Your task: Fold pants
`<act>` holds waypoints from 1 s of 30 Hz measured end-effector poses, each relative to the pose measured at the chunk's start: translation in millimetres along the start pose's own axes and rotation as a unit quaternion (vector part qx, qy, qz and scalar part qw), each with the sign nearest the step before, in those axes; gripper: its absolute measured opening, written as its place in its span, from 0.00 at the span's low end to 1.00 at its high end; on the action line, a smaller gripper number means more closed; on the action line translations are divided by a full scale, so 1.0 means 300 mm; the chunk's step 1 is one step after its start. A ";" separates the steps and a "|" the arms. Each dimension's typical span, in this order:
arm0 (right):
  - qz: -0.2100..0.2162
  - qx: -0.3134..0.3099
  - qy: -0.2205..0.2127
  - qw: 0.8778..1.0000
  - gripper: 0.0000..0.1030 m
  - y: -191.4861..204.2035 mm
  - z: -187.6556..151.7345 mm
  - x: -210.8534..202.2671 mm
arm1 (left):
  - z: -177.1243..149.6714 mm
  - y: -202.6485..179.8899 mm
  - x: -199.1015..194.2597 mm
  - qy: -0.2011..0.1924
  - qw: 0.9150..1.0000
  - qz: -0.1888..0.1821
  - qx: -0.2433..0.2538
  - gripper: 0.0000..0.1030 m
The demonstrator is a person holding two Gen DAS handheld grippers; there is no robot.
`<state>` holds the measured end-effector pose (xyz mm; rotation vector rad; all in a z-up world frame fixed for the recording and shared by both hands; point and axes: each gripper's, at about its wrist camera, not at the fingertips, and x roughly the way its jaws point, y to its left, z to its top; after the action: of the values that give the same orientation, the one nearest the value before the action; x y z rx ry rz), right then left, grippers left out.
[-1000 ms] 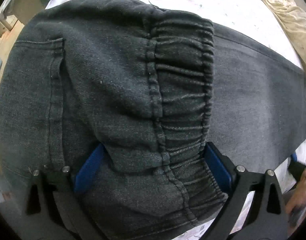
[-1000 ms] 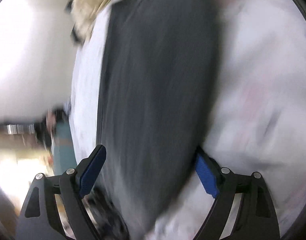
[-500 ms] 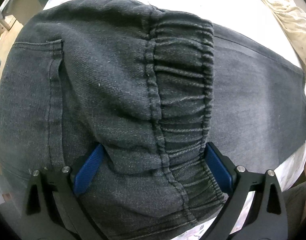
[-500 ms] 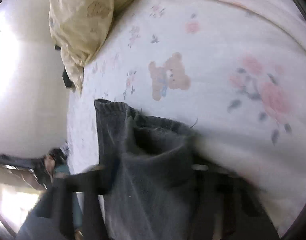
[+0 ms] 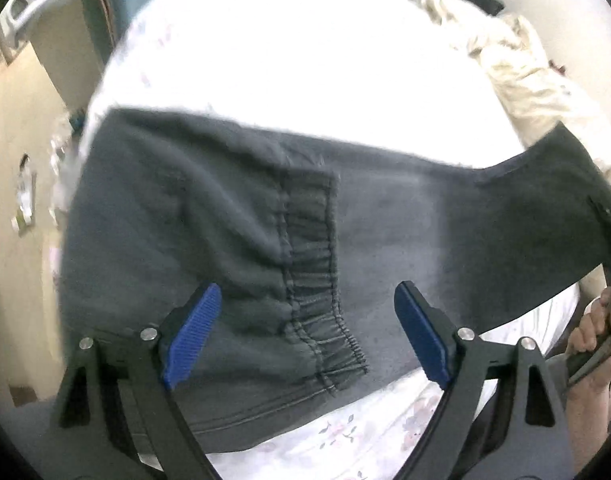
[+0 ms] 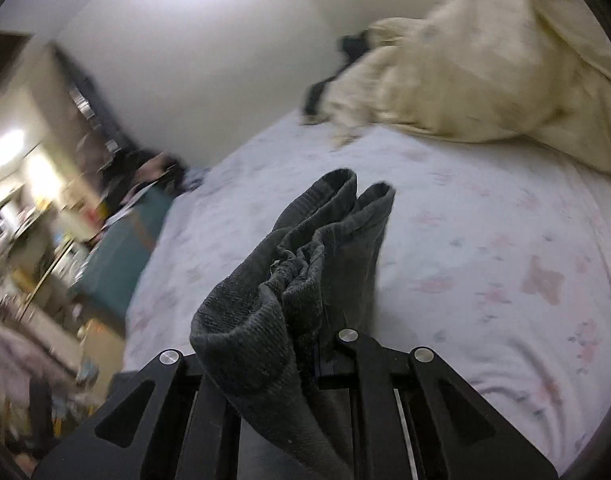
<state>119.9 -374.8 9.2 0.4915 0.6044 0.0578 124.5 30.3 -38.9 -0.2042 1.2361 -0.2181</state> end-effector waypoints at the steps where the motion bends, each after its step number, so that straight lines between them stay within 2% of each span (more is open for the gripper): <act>1: 0.013 -0.016 0.006 1.000 0.11 0.088 -0.008 0.013 | 0.001 0.016 -0.025 -0.007 1.000 0.005 -0.004 0.84; 3: 0.039 -0.043 0.020 0.998 0.11 0.233 -0.048 0.039 | -0.003 0.074 -0.059 -0.017 0.999 0.012 -0.025 0.84; 5: 0.061 -0.088 0.041 0.993 0.11 0.402 -0.127 0.075 | -0.020 0.163 -0.076 -0.030 0.997 0.025 -0.073 0.84; 7: 0.083 -0.143 0.069 0.984 0.11 0.541 -0.257 0.138 | -0.040 0.268 -0.076 -0.038 0.988 0.029 -0.149 0.84; 9: 0.087 -0.170 0.102 0.976 0.11 0.621 -0.375 0.199 | -0.050 0.324 -0.043 -0.028 0.980 0.027 -0.196 0.84; 11: 0.084 -0.185 0.161 0.966 0.15 0.668 -0.548 0.281 | -0.059 0.341 -0.015 -0.013 0.978 0.035 -0.204 0.84; 13: 0.061 -0.205 0.236 0.948 0.17 0.692 -0.713 0.360 | -0.050 0.345 0.002 -0.006 0.980 0.043 -0.196 0.84; 15: 0.062 -0.240 0.241 0.938 0.22 0.702 -0.775 0.342 | -0.057 0.342 0.002 -0.009 0.980 0.046 -0.191 0.84; 16: 0.080 -0.250 0.244 0.934 0.27 0.696 -0.786 0.316 | -0.062 0.338 0.003 -0.008 0.981 0.041 -0.190 0.84; 18: 0.117 -0.249 0.266 0.924 0.63 0.678 -0.783 0.273 | -0.067 0.305 0.008 0.000 0.982 0.022 -0.187 0.84; 19: 0.127 -0.247 0.270 0.922 0.67 0.658 -0.769 0.249 | -0.066 0.290 0.014 0.004 0.983 0.015 -0.182 0.84; 21: 0.133 -0.247 0.254 0.926 0.67 0.614 -0.710 0.191 | -0.057 0.256 0.033 0.009 0.986 0.010 -0.166 0.84; 24: 0.117 -0.205 0.244 0.941 0.66 0.515 -0.604 0.183 | -0.040 0.194 0.044 0.007 0.990 0.012 -0.139 0.84; 27: 0.039 -0.169 0.237 0.956 0.64 0.390 -0.548 0.191 | -0.022 0.147 0.068 0.005 0.993 0.003 -0.117 0.84; 30: -0.018 -0.060 0.244 0.968 0.64 0.217 -0.500 0.211 | 0.023 0.083 0.130 0.022 0.996 -0.011 -0.083 0.84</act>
<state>94.2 -241.2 -101.1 0.3473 1.0864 0.1828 144.6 43.8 -79.0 -0.3580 1.2968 -0.1399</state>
